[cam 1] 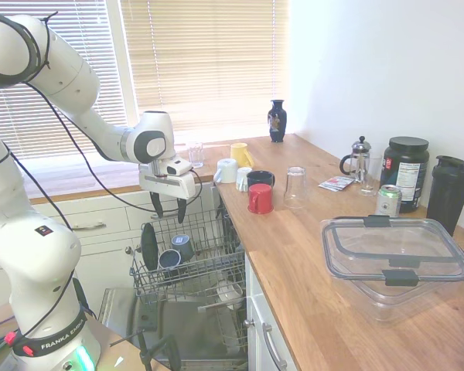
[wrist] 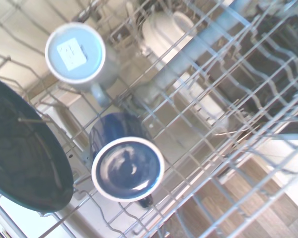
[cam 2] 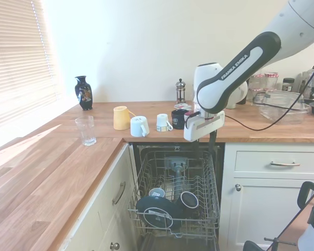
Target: Unload a mug from dishwasher
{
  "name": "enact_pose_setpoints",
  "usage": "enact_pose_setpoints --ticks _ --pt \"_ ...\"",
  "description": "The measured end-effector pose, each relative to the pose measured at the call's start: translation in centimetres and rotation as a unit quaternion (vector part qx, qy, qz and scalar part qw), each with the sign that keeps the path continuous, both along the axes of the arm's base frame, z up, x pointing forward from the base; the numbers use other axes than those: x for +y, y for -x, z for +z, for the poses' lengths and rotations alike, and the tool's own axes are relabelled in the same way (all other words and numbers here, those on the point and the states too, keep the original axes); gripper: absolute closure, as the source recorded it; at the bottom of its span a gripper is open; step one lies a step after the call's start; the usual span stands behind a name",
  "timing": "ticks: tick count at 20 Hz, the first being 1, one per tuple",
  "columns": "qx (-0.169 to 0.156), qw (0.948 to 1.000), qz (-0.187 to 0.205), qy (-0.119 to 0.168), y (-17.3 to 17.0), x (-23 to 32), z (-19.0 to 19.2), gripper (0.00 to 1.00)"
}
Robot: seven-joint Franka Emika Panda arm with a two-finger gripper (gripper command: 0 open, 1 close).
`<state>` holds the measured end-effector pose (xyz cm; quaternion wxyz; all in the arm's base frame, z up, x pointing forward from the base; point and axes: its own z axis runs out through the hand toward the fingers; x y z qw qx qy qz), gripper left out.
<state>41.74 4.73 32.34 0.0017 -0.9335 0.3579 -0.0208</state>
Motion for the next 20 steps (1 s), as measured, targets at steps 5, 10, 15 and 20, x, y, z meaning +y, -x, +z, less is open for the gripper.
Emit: enact_pose_setpoints --ticks 5,10,15,20 --pt "0.000 1.0000 0.006 -0.003 1.9 2.0 -4.8 0.00" --pt "-0.010 0.9999 0.013 0.001 3.0 3.8 -8.7 0.00" --pt "-0.024 0.9995 0.018 0.012 3.1 4.4 -11.7 0.00" --pt "-0.035 0.9991 0.011 0.024 3.8 4.0 -14.0 0.00"
